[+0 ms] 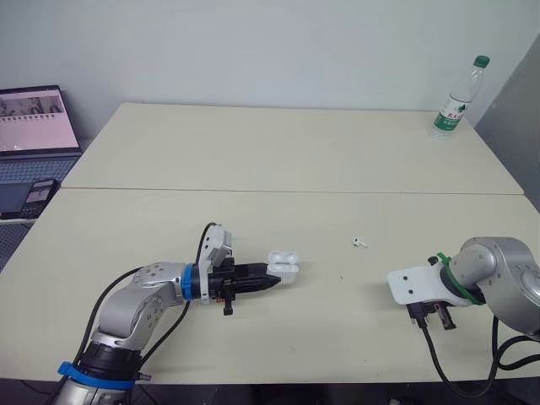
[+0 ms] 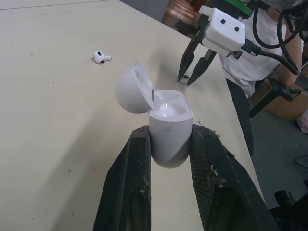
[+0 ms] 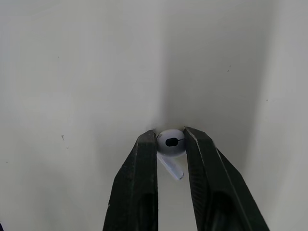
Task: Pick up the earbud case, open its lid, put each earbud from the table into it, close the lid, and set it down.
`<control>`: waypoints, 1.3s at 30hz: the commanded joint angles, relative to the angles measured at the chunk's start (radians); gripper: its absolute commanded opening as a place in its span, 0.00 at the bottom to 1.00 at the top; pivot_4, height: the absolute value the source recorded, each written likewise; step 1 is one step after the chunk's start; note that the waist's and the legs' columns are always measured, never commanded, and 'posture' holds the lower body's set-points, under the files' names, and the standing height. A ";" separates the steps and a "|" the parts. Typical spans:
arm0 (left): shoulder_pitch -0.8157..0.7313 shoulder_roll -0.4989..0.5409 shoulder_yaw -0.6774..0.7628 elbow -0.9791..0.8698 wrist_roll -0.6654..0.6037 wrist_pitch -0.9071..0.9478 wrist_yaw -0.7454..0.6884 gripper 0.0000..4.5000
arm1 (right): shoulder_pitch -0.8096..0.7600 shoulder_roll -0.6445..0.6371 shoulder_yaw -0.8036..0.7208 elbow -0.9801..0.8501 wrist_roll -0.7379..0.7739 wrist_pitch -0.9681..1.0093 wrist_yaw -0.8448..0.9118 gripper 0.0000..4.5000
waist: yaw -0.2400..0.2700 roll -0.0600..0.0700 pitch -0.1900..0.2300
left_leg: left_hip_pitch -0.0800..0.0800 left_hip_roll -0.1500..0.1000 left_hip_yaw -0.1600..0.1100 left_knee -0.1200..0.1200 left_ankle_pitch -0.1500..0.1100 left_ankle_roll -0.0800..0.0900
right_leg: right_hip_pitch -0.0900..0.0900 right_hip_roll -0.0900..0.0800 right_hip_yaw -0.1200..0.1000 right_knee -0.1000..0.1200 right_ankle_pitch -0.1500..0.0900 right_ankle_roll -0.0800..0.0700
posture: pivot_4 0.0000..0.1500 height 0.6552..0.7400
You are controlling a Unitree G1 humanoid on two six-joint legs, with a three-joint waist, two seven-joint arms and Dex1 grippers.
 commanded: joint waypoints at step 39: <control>-0.114 -0.519 -0.049 -0.022 0.258 -0.296 0.625 0.17 | -0.351 1.428 -0.784 -0.230 0.356 0.892 -0.958 0.16 | 0.000 0.001 -0.001 | -0.002 -0.003 -0.004 0.001 0.000 0.000 | -0.002 -0.001 0.002 0.008 0.002 -0.001 | 1.00 0.95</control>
